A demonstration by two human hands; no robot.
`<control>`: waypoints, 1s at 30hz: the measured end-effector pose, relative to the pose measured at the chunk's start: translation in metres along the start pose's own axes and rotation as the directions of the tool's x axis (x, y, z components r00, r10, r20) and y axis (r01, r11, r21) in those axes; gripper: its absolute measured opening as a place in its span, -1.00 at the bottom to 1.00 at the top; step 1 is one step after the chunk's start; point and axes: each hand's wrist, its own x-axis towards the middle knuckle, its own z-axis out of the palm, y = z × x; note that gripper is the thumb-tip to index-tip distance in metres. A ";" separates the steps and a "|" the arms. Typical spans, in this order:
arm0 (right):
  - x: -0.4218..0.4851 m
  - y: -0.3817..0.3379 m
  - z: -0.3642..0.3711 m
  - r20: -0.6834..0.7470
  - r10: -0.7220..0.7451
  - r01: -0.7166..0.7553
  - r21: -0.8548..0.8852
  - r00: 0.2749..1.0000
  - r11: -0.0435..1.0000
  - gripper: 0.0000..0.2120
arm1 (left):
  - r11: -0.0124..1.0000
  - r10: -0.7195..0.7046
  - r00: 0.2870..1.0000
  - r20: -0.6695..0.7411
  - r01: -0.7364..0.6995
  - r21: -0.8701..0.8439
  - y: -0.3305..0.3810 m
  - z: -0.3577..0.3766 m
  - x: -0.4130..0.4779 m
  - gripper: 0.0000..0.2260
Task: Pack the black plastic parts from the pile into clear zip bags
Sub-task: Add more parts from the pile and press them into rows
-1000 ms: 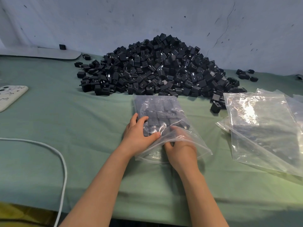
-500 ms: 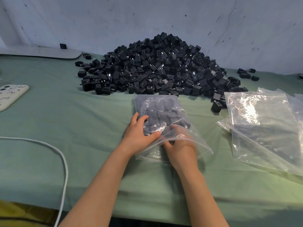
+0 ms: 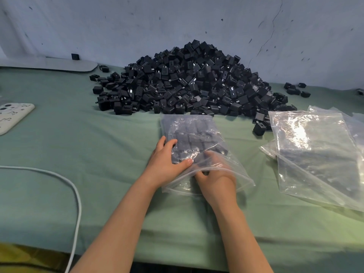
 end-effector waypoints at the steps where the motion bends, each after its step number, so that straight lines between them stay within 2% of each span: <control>1: 0.000 0.000 0.000 -0.003 0.001 -0.001 -0.006 1.000 1.000 -0.59 | 1.000 0.000 1.000 0.001 0.000 0.002 0.000 0.000 0.000 -0.28; 8: 0.001 0.002 0.003 -0.018 0.005 -0.006 -0.036 1.000 0.999 -0.54 | 1.000 -0.005 1.000 0.005 0.005 0.010 0.001 -0.001 -0.001 -0.28; 15: 0.002 0.001 0.003 -0.038 -0.023 0.020 -0.071 0.999 0.997 -0.57 | 1.000 -0.006 1.000 0.008 0.005 0.014 0.001 0.000 0.000 -0.28; 25: 0.000 0.005 0.002 -0.047 -0.052 0.054 0.034 0.998 0.998 -0.64 | 1.000 -0.003 1.000 -0.006 0.003 0.013 -0.002 0.001 0.001 -0.27; 30: 0.002 0.005 0.003 -0.040 -0.039 0.040 0.024 0.998 0.999 -0.62 | 1.000 0.001 1.000 -0.004 -0.001 0.013 -0.002 0.001 0.001 -0.27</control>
